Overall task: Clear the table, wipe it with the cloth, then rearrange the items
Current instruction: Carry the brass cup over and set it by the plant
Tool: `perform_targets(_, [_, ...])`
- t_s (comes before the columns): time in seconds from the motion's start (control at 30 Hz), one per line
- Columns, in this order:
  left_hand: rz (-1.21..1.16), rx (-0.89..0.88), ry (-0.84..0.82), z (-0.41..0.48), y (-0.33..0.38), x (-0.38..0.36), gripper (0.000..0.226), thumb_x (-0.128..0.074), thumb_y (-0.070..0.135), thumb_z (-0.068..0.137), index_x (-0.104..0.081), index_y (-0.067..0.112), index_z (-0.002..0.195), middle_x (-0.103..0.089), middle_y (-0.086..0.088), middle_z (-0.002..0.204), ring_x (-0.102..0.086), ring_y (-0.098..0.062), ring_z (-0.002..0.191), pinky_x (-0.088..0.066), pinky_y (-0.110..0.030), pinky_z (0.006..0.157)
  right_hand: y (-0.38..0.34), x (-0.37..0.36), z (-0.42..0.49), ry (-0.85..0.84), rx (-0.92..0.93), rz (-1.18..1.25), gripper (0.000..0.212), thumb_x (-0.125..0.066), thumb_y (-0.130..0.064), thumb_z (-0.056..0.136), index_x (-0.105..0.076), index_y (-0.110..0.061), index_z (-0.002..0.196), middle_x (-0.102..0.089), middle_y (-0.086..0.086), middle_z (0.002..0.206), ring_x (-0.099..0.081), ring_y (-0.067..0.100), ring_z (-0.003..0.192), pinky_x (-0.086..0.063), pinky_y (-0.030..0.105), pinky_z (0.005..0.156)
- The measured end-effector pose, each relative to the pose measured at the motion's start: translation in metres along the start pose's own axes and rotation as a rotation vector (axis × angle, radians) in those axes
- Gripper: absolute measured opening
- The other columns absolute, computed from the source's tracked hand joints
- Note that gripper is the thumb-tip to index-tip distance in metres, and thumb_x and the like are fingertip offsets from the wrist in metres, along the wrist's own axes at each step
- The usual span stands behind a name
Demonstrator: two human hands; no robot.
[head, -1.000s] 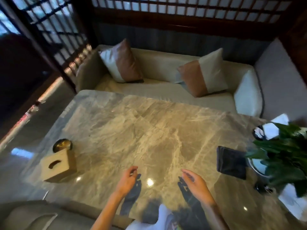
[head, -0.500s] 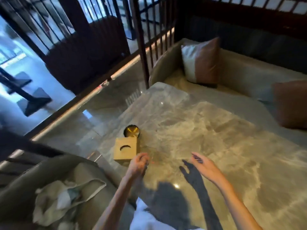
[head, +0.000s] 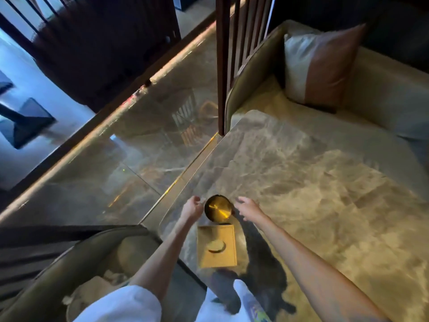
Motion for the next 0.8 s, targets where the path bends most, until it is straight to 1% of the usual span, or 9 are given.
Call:
perform_targets(0.1, [0.028, 0.01, -0.088, 0.012, -0.007, -0.013, 0.046, -0.044, 0.012, 0.089, -0.05, 0.006, 0.134, -0.054, -0.017, 0.138, -0.051, -0.031, 0.127, -0.041, -0.036, 0.105, 0.001, -0.015, 0.007, -0.067, -0.08, 0.092, 0.066, -0.055, -0.028, 0.092, -0.028, -0.025, 0.152, -0.054, -0.004, 0.091, -0.052, 0.011, 0.074, -0.043, 0.023, 0.057])
perform_targets(0.2, [0.016, 0.008, -0.119, 0.013, -0.008, -0.021, 0.044, -0.047, 0.007, 0.085, -0.056, 0.005, 0.128, -0.06, -0.018, 0.129, -0.055, -0.032, 0.121, -0.043, -0.036, 0.1, 0.007, -0.028, 0.009, -0.155, -0.131, 0.18, 0.068, -0.053, -0.028, 0.095, -0.021, -0.026, 0.155, -0.052, 0.01, 0.139, -0.056, 0.023, 0.118, -0.048, 0.036, 0.095])
perform_targets(0.3, [-0.025, 0.008, -0.114, 0.018, -0.009, -0.027, 0.047, -0.049, 0.007, 0.082, -0.055, 0.005, 0.129, -0.064, -0.021, 0.119, -0.061, -0.033, 0.108, -0.05, -0.04, 0.097, 0.012, -0.034, 0.011, -0.203, -0.125, 0.203, 0.068, -0.053, -0.028, 0.096, -0.02, -0.023, 0.155, -0.053, 0.014, 0.14, -0.055, 0.025, 0.12, -0.043, 0.041, 0.108])
perform_targets(0.4, [-0.049, -0.039, -0.104, 0.014, 0.002, -0.033, 0.049, -0.051, 0.005, 0.079, -0.054, 0.006, 0.129, -0.068, -0.021, 0.104, -0.063, -0.03, 0.09, -0.053, -0.039, 0.083, 0.011, -0.026, 0.013, -0.149, -0.088, 0.227, 0.068, -0.055, -0.026, 0.093, -0.025, -0.023, 0.154, -0.064, 0.008, 0.115, -0.061, 0.021, 0.106, -0.049, 0.034, 0.09])
perform_targets(0.5, [-0.085, -0.11, -0.092, 0.002, 0.024, -0.039, 0.062, -0.053, 0.01, 0.068, -0.054, 0.009, 0.13, -0.067, -0.018, 0.116, -0.064, -0.035, 0.105, -0.053, -0.042, 0.089, 0.009, -0.004, 0.005, -0.062, -0.017, 0.29, 0.061, -0.056, -0.021, 0.092, -0.035, -0.024, 0.15, -0.061, 0.003, 0.12, -0.059, 0.019, 0.106, -0.046, 0.032, 0.084])
perform_targets(0.57, [-0.116, -0.179, -0.067, -0.009, 0.042, -0.048, 0.07, -0.049, 0.015, 0.056, -0.058, 0.008, 0.125, -0.068, -0.022, 0.112, -0.064, -0.039, 0.104, -0.053, -0.045, 0.087, 0.011, 0.019, -0.007, 0.001, 0.048, 0.355, 0.055, -0.056, -0.015, 0.093, -0.042, -0.021, 0.146, -0.057, -0.002, 0.123, -0.056, 0.016, 0.105, -0.045, 0.027, 0.08])
perform_targets(0.63, [-0.148, -0.242, -0.044, -0.025, 0.06, -0.064, 0.067, -0.047, 0.016, 0.055, -0.06, 0.009, 0.12, -0.07, -0.022, 0.103, -0.065, -0.041, 0.095, -0.053, -0.037, 0.076, 0.018, 0.048, -0.025, 0.076, 0.122, 0.41, 0.051, -0.056, -0.01, 0.093, -0.046, -0.018, 0.143, -0.06, -0.002, 0.123, -0.057, 0.013, 0.102, -0.044, 0.021, 0.073])
perform_targets(0.73, [-0.237, -0.338, -0.033, -0.061, 0.084, -0.102, 0.062, -0.05, 0.015, 0.057, -0.061, 0.007, 0.117, -0.066, -0.013, 0.083, -0.058, -0.023, 0.07, -0.044, -0.02, 0.053, 0.05, 0.093, -0.059, 0.208, 0.194, 0.478, 0.054, -0.057, -0.007, 0.095, -0.04, -0.01, 0.146, -0.063, 0.001, 0.11, -0.059, 0.011, 0.093, -0.044, 0.01, 0.065])
perform_targets(0.8, [-0.264, -0.371, -0.038, -0.088, 0.091, -0.139, 0.06, -0.05, 0.014, 0.057, -0.061, 0.008, 0.116, -0.067, -0.014, 0.086, -0.06, -0.022, 0.073, -0.047, -0.022, 0.057, 0.085, 0.119, -0.087, 0.265, 0.227, 0.499, 0.051, -0.056, -0.012, 0.097, -0.043, -0.008, 0.145, -0.062, -0.002, 0.098, -0.06, 0.011, 0.088, -0.046, 0.011, 0.062])
Point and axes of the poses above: each hand's wrist, its own z-axis towards the middle knuckle, its own x-axis out of the back of the hand, y = z × x, the point moved 3 cm from there along z, towards the middle knuckle
